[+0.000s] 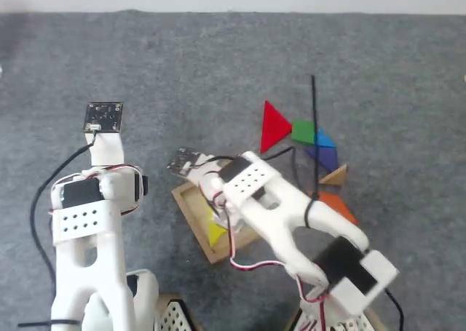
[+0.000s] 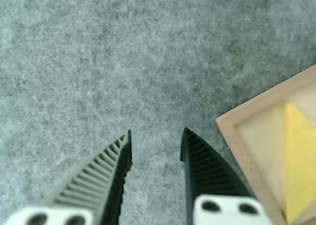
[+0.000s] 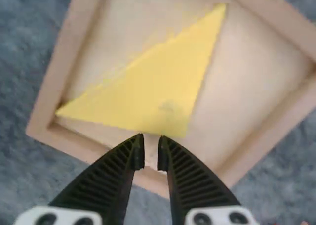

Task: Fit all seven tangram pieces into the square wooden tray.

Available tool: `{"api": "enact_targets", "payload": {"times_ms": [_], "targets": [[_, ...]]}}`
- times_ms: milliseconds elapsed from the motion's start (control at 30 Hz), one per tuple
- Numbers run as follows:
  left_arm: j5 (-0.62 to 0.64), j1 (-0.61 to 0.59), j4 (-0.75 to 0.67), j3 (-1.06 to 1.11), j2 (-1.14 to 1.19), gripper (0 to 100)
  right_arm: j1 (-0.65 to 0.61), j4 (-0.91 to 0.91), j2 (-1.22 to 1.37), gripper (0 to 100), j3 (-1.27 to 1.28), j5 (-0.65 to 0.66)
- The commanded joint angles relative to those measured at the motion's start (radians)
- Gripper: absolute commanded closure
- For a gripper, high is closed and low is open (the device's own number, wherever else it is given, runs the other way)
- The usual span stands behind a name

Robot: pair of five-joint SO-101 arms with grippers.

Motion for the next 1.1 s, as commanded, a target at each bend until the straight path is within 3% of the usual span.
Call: {"api": "enact_targets", "payload": {"times_ms": [0,300,533,733,867,1067], "targets": [[0.006,-0.009,-0.018,-0.005,-0.029,83,-0.047,-0.016,0.058,93.6,-0.083,-0.017],[0.006,-0.009,-0.018,-0.005,-0.029,83,-0.021,-0.005,-0.05,93.6,-0.12,-0.04],[0.008,-0.009,-0.018,-0.005,-0.029,83,0.024,0.002,-0.302,93.6,-0.081,-0.087],[0.009,-0.009,-0.018,-0.005,-0.029,83,0.269,0.002,-0.484,93.5,-0.052,-0.054],[0.009,-0.009,-0.018,-0.005,-0.029,83,0.412,-0.001,-0.387,88.7,-0.149,-0.164],[0.011,-0.009,-0.018,-0.004,-0.028,83,0.427,-0.065,-0.028,78.1,-0.371,-0.394]]}}
